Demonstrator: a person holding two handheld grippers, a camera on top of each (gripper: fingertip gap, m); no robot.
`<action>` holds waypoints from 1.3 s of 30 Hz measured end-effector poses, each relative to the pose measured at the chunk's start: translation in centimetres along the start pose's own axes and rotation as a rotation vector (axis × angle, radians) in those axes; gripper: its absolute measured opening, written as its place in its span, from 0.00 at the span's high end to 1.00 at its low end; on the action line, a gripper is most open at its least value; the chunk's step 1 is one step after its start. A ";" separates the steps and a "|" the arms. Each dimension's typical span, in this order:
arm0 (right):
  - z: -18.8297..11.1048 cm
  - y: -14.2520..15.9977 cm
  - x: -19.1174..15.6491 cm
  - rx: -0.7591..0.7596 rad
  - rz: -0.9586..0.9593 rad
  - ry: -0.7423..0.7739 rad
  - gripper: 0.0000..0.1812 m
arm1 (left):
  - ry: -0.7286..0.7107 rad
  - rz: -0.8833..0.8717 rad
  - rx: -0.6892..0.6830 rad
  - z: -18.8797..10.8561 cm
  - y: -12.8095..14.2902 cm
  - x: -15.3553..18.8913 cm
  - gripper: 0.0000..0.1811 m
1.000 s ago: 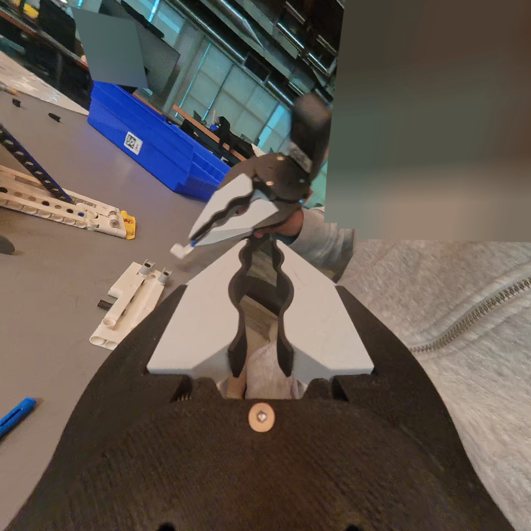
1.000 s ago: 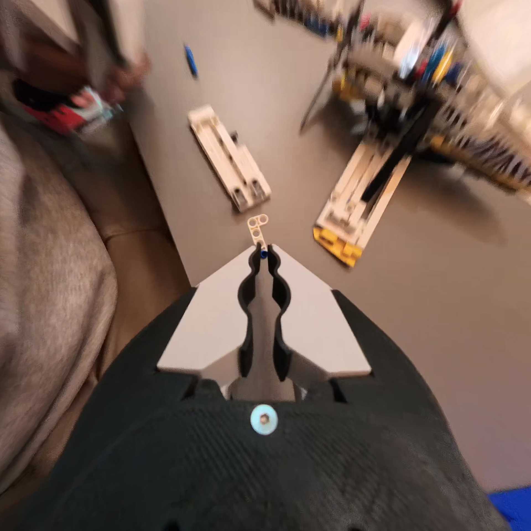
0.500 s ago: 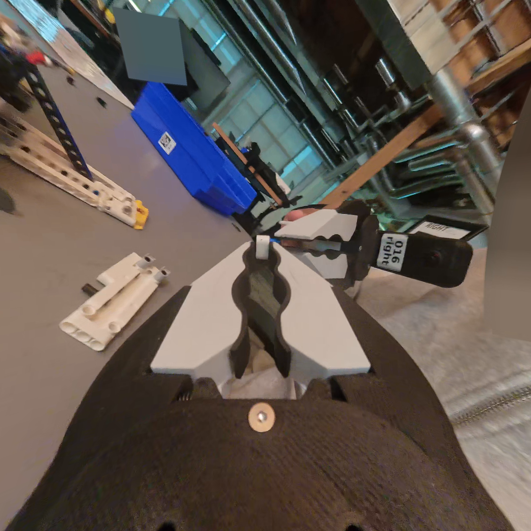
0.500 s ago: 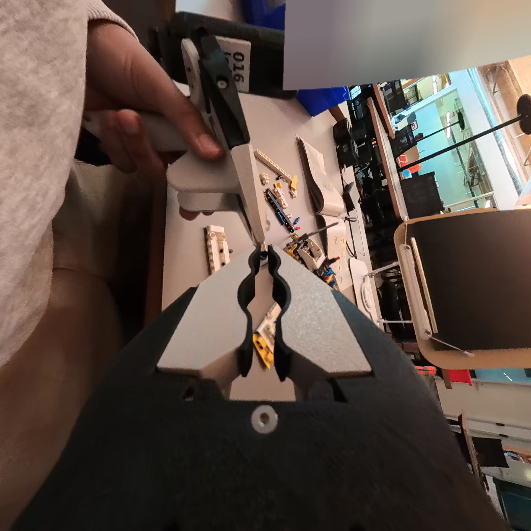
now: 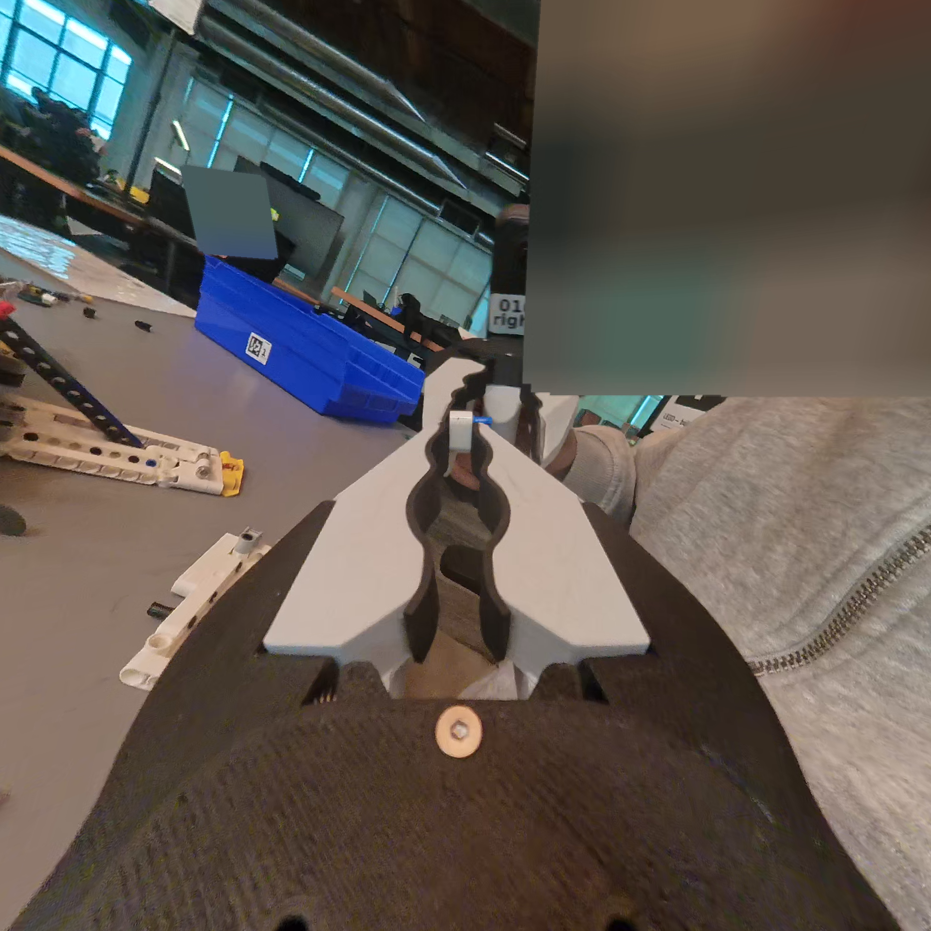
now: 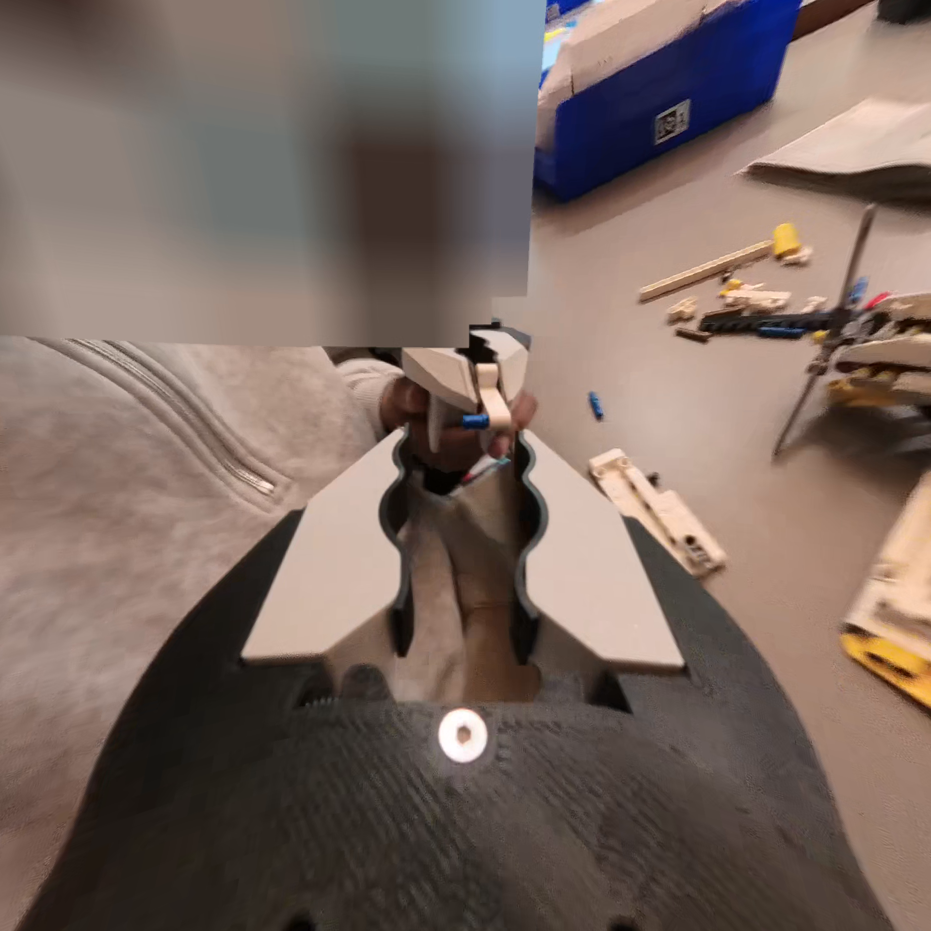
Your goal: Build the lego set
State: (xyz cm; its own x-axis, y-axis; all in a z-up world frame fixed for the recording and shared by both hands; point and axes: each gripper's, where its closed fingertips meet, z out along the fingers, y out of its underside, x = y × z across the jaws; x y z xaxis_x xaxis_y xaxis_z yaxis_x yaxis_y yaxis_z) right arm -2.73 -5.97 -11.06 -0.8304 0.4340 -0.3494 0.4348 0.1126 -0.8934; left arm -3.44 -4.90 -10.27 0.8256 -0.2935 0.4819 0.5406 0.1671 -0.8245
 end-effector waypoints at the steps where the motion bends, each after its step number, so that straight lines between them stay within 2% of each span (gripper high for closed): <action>1: -0.1 -0.3 -0.1 0.033 0.043 -0.031 0.80 | 0.004 0.012 -0.009 0.0 0.1 0.1 0.97; 3: -0.5 -0.9 0.1 0.085 0.077 -0.047 0.84 | 0.017 0.035 -0.025 0.1 0.4 0.4 0.97; 9: -0.4 -0.2 0.1 0.032 0.009 -0.023 0.91 | 0.039 0.042 -0.024 0.2 0.5 0.7 0.97; 27: -0.2 -0.2 -0.4 0.019 -0.045 -0.024 0.93 | 0.081 0.032 -0.040 -0.1 0.6 1.2 0.97; 39: -0.1 0.3 -0.2 0.040 -0.071 -0.007 0.93 | 0.048 0.082 -0.065 -0.3 1.0 0.9 0.97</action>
State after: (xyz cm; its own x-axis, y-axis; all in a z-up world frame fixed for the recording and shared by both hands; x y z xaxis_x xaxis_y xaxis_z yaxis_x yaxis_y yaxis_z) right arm -2.42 -5.93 -11.25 -0.8612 0.4198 -0.2866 0.3603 0.1066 -0.9267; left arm -2.22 -5.21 -10.78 0.8573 -0.3261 0.3982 0.4584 0.1320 -0.8789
